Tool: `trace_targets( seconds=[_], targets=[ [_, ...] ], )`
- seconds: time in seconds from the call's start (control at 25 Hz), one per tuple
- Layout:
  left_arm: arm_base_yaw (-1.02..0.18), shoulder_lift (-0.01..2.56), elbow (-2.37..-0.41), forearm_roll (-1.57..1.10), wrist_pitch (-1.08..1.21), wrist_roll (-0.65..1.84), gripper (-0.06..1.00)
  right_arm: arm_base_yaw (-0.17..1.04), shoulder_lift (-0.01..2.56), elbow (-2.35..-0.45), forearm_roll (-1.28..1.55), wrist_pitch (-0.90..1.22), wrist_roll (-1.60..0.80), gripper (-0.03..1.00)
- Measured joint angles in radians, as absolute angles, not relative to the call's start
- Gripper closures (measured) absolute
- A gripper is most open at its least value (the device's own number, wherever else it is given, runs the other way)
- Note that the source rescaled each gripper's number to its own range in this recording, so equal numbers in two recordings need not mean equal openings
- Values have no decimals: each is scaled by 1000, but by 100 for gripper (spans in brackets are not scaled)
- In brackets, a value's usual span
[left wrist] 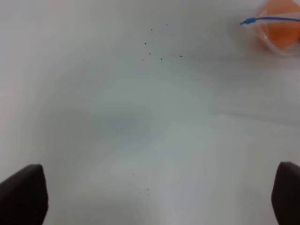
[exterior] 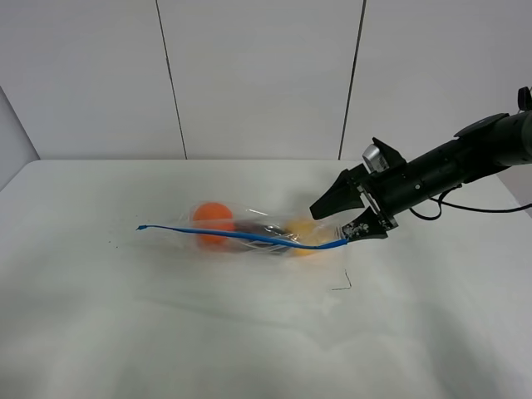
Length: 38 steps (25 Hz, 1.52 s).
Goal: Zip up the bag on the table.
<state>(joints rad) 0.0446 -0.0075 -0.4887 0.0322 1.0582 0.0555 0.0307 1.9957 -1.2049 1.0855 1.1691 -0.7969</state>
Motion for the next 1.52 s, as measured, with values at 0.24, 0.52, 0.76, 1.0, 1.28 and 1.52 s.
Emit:
trace_targets(
  seconds=[0.24,0.52,0.76,1.0,1.28,1.52],
  targets=[
    [45,-7,-489,32,1058,56,-6,31,1992,-1248,861,1102,-639,-3],
    [45,-7,-489,32,1058,56,-6,31,1884,-1301,575,1038,-408,-3],
    [45,-7,-489,32,1058,56,-6,31,1828,-1303,337,1024,-228,-3],
    [45,-7,-489,32,1058,56,-6,31,1797,-1303,107,1037,-109,-3],
    [45,-7,-489,34,1057,56,-6,31,1744,-1303,-125,1033,0,-3],
    [45,-7,-489,34,1057,56,-6,31,1739,-1303,-151,1002,38,-3]
  ],
)
